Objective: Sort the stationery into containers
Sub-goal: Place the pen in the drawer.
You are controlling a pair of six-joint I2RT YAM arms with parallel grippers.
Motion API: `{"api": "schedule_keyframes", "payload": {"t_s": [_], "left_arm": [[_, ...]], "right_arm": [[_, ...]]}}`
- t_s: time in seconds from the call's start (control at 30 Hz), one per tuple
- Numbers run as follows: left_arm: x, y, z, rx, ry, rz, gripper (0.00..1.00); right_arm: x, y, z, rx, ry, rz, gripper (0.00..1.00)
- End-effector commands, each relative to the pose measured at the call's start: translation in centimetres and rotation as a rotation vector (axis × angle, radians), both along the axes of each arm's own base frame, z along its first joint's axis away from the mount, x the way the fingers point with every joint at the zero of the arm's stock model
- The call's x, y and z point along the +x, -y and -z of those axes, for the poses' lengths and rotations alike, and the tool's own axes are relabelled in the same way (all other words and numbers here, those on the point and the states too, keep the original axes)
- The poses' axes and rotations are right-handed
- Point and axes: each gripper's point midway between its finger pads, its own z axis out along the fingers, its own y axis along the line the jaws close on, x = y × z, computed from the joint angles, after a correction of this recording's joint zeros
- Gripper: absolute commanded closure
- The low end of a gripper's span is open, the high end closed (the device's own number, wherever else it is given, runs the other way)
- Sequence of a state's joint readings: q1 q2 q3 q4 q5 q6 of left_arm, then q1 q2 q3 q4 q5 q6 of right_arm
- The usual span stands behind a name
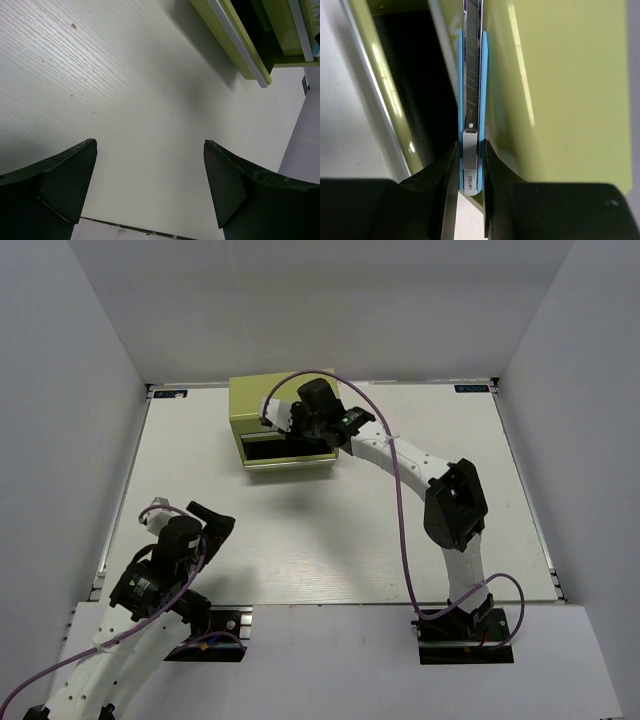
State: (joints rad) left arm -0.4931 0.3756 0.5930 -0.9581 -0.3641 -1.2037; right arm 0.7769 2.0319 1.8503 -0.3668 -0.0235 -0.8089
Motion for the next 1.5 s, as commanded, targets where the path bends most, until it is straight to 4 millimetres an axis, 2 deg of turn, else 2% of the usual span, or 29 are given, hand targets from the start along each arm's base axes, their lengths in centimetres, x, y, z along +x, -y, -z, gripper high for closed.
{"api": "schedule_keyframes", "payload": {"t_s": [0.0, 0.07, 0.1, 0.17, 0.2, 0.23, 0.3, 0.33, 0.4, 0.53, 0.7, 0.8, 0.93, 1.03, 1.07, 1.1, 1.17, 1.23, 1.27, 1.3, 1.33, 1.37, 1.4, 1.47], "left_arm": [[0.1, 0.1, 0.2, 0.007, 0.008, 0.013, 0.03], [0.1, 0.1, 0.2, 0.014, 0.008, 0.018, 0.03], [0.1, 0.1, 0.2, 0.014, 0.008, 0.018, 0.03], [0.2, 0.2, 0.0, 0.010, 0.016, 0.018, 0.03], [0.1, 0.1, 0.5, 0.015, 0.007, 0.018, 0.03], [0.1, 0.3, 0.5, 0.010, 0.004, 0.025, 0.03], [0.3, 0.4, 0.3, 0.004, 0.015, 0.025, 0.03], [0.4, 0.5, 0.0, -0.002, 0.026, 0.025, 0.03], [0.6, 0.6, 0.1, -0.001, 0.024, 0.025, 0.03], [0.8, 0.8, 0.2, 0.005, 0.015, 0.038, 0.03], [1.0, 0.9, 0.2, 0.013, 0.014, 0.044, 0.03], [1.0, 0.9, 0.2, 0.013, 0.014, 0.044, 0.03], [0.8, 1.0, 0.6, 0.012, 0.003, 0.051, 0.03], [0.8, 1.0, 0.6, 0.012, 0.003, 0.051, 0.03], [0.8, 1.0, 0.6, 0.012, 0.003, 0.051, 0.03], [0.8, 1.0, 0.6, 0.012, 0.003, 0.051, 0.03], [1.0, 1.1, 0.5, 0.008, 0.012, 0.051, 0.03], [1.0, 1.1, 0.5, 0.008, 0.012, 0.051, 0.03], [1.0, 1.1, 0.7, 0.008, 0.012, 0.051, 0.03], [1.0, 1.1, 0.7, 0.008, 0.012, 0.051, 0.03], [1.0, 1.1, 0.7, 0.008, 0.012, 0.051, 0.03], [1.1, 1.4, 0.5, -0.002, 0.019, 0.058, 0.03], [1.1, 1.3, 0.9, 0.002, 0.010, 0.058, 0.03], [1.1, 1.4, 1.1, 0.006, 0.002, 0.058, 0.03]], "right_arm": [[0.5, -0.5, -0.4, -0.019, 0.027, -0.072, 1.00], [-0.5, -0.6, -0.7, 0.002, 0.005, -0.120, 1.00], [-1.1, -0.8, -1.9, 0.031, 0.008, -0.148, 1.00], [-1.8, -0.8, -1.1, 0.047, 0.001, -0.171, 1.00], [-2.9, -0.9, -2.9, 0.079, 0.019, -0.220, 1.00], [-3.4, -0.5, -1.3, 0.065, 0.000, -0.230, 1.00], [-3.6, -0.3, -1.4, 0.060, 0.018, -0.249, 1.00], [-3.7, -0.4, -0.8, 0.046, 0.007, -0.253, 1.00], [-3.3, -0.1, 0.6, 0.012, -0.017, -0.236, 1.00], [-1.1, 0.0, 2.7, -0.046, -0.009, -0.164, 1.00], [0.4, -0.3, 3.3, -0.058, 0.043, -0.134, 1.00], [0.9, -0.2, 4.1, -0.079, 0.044, -0.124, 0.93], [1.1, -0.2, 4.3, -0.080, 0.045, -0.116, 0.65], [0.9, -0.1, 4.0, -0.067, 0.034, -0.112, 0.59], [0.5, -0.2, 3.3, -0.045, 0.023, -0.114, 0.57], [0.2, -0.2, 3.3, -0.040, 0.017, -0.118, 0.57], [-0.5, -0.1, 2.1, -0.012, 0.010, -0.130, 0.57], [-1.0, -0.2, 1.3, 0.012, 0.002, -0.147, 0.66], [-1.8, -0.2, 1.2, 0.021, -0.027, -0.168, 0.87], [-2.5, -0.6, 0.6, 0.045, -0.043, -0.205, 0.96], [-3.4, -0.2, 1.4, 0.028, -0.085, -0.229, 1.00], [-3.9, -0.1, 1.6, 0.023, -0.104, -0.254, 1.00], [-5.4, -0.7, 1.3, 0.038, -0.113, -0.361, 1.00], [-7.4, 0.0, 2.7, -0.012, -0.178, -0.433, 1.00]]}}
